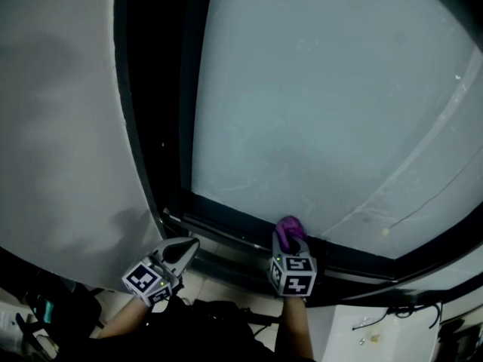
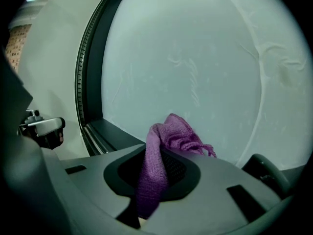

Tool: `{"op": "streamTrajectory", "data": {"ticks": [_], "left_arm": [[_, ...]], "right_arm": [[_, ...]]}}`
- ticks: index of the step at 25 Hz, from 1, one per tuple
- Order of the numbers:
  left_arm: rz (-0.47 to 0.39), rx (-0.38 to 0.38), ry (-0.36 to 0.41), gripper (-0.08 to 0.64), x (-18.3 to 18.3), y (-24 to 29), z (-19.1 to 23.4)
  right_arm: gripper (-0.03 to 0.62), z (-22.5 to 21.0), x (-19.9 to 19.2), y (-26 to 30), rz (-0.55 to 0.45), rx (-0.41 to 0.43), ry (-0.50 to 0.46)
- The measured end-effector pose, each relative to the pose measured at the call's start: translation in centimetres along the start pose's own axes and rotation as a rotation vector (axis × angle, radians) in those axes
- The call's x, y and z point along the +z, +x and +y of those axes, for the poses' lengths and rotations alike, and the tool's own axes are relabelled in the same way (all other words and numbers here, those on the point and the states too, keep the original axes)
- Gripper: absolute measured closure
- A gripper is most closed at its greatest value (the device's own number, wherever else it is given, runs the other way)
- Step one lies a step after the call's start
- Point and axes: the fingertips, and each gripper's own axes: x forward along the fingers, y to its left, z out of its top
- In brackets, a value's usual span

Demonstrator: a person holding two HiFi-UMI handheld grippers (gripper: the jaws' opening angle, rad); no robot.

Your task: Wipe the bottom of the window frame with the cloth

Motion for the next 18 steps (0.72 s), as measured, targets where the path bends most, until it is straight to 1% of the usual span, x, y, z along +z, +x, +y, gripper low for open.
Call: {"op": "streamTrajectory", "data": {"ticks": [6, 10, 15, 18], "left_arm": [[0.008, 0.029, 0.013, 0.560, 0.3, 0.3, 0.4], [-0.031, 0.021, 0.027, 0.560, 1.4, 0.5, 0.4], [-0.063, 0.036, -0.020, 0.560, 2.0, -0.4, 0.3], [-0.052, 0.055, -0.028, 0.560, 1.6, -1.2, 0.5]], "right_arm": [[0.528, 1.0, 0.2, 0.4, 0.010, 0.035, -0.028], [0.528, 2.1, 0.2, 0.6, 0.021, 0.077, -0.059], [0.528, 3.3, 0.7, 1.2, 0.040, 0.138, -0.086], [0.528, 4.0, 0.7, 1.5, 0.051, 0.159, -0.099]]}}
